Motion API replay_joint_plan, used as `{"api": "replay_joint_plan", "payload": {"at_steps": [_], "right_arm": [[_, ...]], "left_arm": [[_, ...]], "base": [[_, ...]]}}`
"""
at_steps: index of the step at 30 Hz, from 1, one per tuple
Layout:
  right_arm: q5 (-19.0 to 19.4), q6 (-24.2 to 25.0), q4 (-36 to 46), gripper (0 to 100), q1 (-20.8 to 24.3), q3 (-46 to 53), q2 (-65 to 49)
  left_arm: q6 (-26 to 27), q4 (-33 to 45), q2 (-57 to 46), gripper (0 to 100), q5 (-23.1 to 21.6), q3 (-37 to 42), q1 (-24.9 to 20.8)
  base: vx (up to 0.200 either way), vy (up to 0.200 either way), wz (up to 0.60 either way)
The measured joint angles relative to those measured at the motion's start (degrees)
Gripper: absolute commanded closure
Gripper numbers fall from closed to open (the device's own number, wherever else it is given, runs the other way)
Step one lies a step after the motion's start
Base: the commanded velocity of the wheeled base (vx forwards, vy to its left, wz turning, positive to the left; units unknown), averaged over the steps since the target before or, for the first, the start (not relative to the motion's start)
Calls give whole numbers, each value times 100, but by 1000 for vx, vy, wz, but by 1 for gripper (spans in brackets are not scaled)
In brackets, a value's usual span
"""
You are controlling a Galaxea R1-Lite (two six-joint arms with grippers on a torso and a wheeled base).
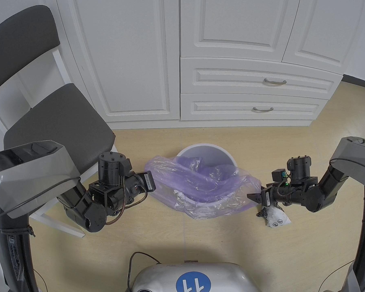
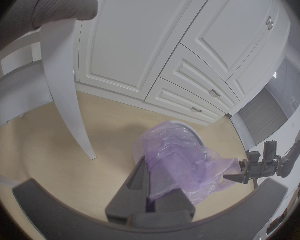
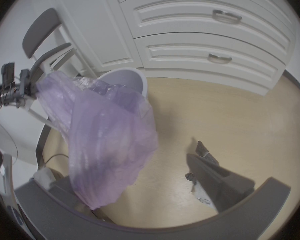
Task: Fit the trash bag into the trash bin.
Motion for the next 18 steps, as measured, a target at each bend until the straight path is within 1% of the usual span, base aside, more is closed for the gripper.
{"api": "replay_joint_plan", "payload": {"at_steps": [3,5,7,13,18], "right_arm": [[163,-512,91,0,-143,269,-283],[421,-785,113,0,-265,405,-427],[599,-965,138,0,-358,535,-560],[922,-1143,167,0,-438,942,-1078],[969,-1267,187,0,-317,1163,-1378]], "left_arm": [[-63,-95,0,100,12,-9,-27],[-91,-156,0,100,41,-17,-38],[-112,-191,0,100,74,-33,-51],[-294,-230,-11,100,201,-124,-93],[-334,-233,-20,100,219,-149,-145]], "base": [[0,0,0],[0,0,0],[0,0,0],[0,0,0],[0,0,0]]}}
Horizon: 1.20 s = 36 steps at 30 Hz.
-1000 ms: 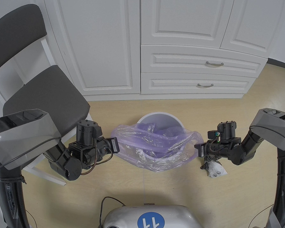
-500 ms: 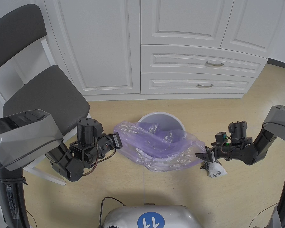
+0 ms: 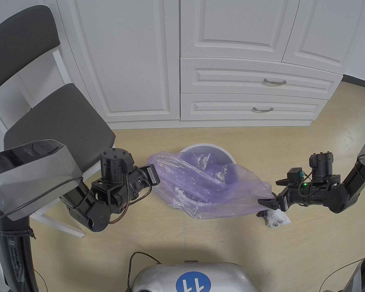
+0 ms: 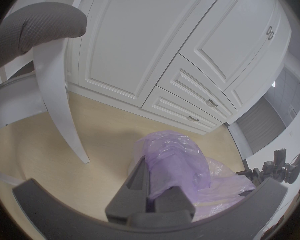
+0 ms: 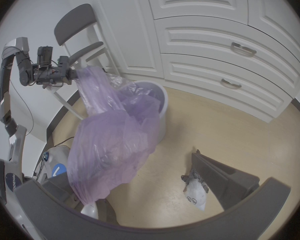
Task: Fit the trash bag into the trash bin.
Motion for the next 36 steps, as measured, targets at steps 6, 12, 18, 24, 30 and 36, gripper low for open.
{"api": "replay_joint_plan", "payload": {"at_steps": [6,12,18,24,30,36], "right_arm": [[60,27,-84,0,50,-135,223],[935,719,-429,0,50,-441,1031],[2394,2202,-1147,0,-72,-513,1359],[3730,2850,-1941,0,-514,-494,1517],[4587,3524,-2784,0,-1074,-400,1783],[4827,3846,-3756,0,-1380,-127,2068]], "left_arm": [[-4,2,0,100,2,13,-83],[-6,9,6,100,2,37,-172],[-4,13,90,100,2,39,-235],[-2,20,280,100,-5,-22,-201],[33,63,534,100,-9,-132,-34],[51,77,714,100,0,-234,145]], "base": [[0,0,0],[0,0,0],[0,0,0],[0,0,0],[0,0,0],[0,0,0]]}}
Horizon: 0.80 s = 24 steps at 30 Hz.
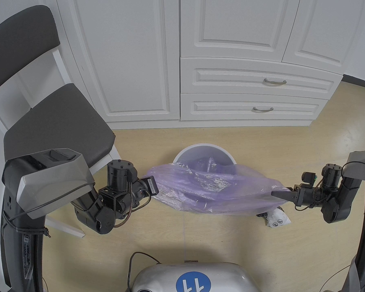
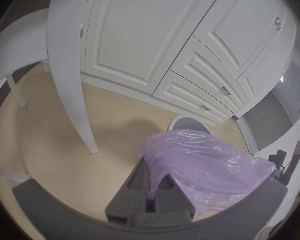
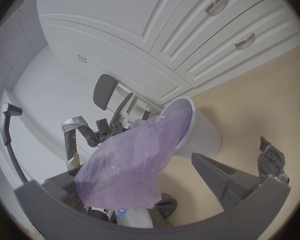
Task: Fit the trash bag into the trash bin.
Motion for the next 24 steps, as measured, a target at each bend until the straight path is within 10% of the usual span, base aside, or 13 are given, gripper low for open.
{"api": "replay_joint_plan", "payload": {"at_steps": [14,24], "right_arm": [[569,738,-662,0,-608,358,380],[94,839,-662,0,-553,347,-85]], "left_arm": [[30,22,40,100,-7,-55,323],[20,6,-80,100,-9,11,274]], "base": [[0,0,0],[0,0,0]]}}
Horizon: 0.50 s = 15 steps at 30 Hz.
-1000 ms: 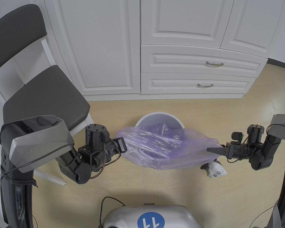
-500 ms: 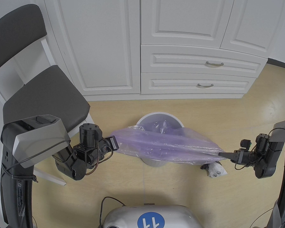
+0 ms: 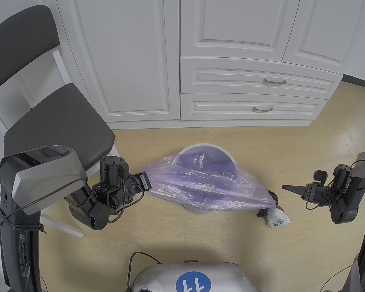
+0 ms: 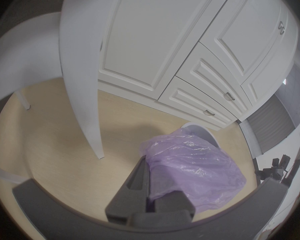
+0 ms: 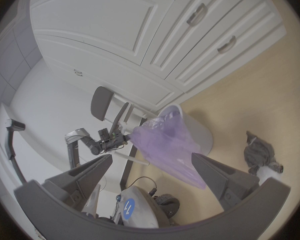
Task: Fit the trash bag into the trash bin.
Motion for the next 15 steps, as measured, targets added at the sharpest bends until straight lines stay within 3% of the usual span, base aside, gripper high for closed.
{"api": "replay_joint_plan", "payload": {"at_steps": [9,15], "right_arm": [[-1186,-66,-2,0,1058,375,-850],[-2294,-657,0,0,1780,491,-1221]], "left_arm": [[-24,5,-383,100,50,210,-310],[-24,10,-601,100,246,424,-530]], "base": [[0,0,0],[0,0,0]]}}
